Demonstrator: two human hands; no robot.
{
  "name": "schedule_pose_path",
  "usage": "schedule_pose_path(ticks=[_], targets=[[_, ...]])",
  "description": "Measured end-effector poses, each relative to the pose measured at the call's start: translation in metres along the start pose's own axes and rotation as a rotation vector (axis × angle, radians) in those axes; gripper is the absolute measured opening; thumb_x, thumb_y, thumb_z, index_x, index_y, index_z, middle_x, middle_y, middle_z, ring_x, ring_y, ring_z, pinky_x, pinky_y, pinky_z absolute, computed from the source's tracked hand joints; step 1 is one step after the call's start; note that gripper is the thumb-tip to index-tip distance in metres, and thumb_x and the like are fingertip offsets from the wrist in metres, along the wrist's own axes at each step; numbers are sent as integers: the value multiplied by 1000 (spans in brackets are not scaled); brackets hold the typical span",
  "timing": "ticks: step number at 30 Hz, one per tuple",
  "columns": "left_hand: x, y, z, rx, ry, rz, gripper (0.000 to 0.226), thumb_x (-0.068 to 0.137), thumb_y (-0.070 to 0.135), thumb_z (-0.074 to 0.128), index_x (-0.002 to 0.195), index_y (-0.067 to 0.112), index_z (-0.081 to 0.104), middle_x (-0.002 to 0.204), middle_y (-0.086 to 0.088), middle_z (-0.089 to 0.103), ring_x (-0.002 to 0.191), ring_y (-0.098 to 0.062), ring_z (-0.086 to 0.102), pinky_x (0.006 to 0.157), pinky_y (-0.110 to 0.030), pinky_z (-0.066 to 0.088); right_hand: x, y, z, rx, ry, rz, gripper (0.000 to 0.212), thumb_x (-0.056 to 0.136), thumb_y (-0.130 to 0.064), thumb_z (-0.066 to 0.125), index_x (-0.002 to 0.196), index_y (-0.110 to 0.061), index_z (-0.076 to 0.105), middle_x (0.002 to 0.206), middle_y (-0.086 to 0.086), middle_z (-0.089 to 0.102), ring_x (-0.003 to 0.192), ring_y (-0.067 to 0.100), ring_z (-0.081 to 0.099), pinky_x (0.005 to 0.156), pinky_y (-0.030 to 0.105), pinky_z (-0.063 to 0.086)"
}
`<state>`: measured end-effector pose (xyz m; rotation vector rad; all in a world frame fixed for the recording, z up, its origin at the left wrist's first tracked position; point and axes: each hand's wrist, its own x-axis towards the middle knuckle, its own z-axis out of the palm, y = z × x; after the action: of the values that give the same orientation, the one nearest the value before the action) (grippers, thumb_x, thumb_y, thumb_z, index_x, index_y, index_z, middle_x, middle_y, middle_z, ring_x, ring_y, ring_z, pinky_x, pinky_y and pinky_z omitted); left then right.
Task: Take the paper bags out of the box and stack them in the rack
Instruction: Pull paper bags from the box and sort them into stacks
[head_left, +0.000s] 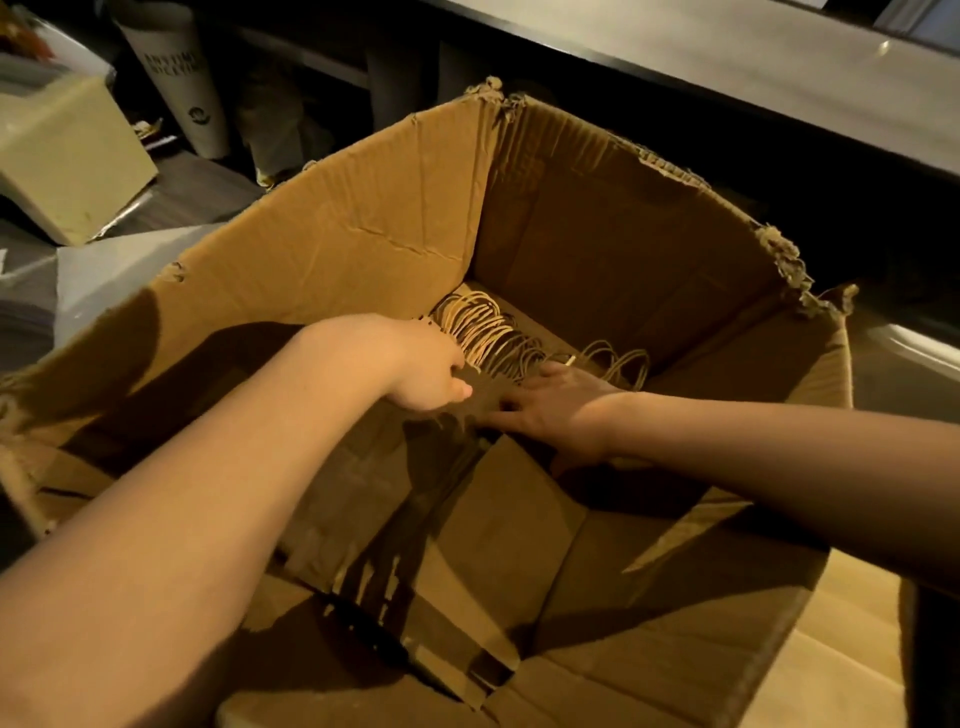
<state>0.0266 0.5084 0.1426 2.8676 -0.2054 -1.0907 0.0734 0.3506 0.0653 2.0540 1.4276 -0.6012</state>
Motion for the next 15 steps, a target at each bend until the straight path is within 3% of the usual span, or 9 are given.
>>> schedule_pose_path(ticks=[2, 4, 11, 15], targets=[[1, -2, 6, -20, -25, -15, 52, 101, 38, 32, 148, 16, 27, 151, -5, 33, 137, -22, 32, 108, -30, 26, 1, -1, 0, -7, -3, -16, 100, 78, -41, 72, 150, -34, 4, 154, 4, 23, 139, 28, 27, 111, 45, 23], [2, -2, 15, -52, -40, -27, 51, 101, 37, 33, 147, 15, 29, 149, -6, 37, 135, -22, 36, 108, -31, 28, 1, -1, 1, -28, 7, -20, 96, 77, -43, 72, 150, -34, 9, 152, 3, 29, 137, 27, 30, 110, 45, 24], [-3, -3, 39, -157, -76, -56, 52, 100, 38, 36, 146, 16, 30, 148, -5, 38, 133, -21, 38, 106, -27, 30, -13, 2, -12, -23, 111, -51, 56, 86, -26, 64, 137, -24, 42, 136, 5, 47, 130, 25, 41, 110, 46, 24], [-4, 6, 43, -288, -85, 17, 50, 97, 44, 41, 138, 17, 43, 130, -4, 56, 114, -18, 54, 98, -29, 41, -23, 6, -27, -169, 246, -33, 33, 93, -21, 54, 125, -14, 54, 128, 8, 56, 135, 28, 34, 112, 48, 16]])
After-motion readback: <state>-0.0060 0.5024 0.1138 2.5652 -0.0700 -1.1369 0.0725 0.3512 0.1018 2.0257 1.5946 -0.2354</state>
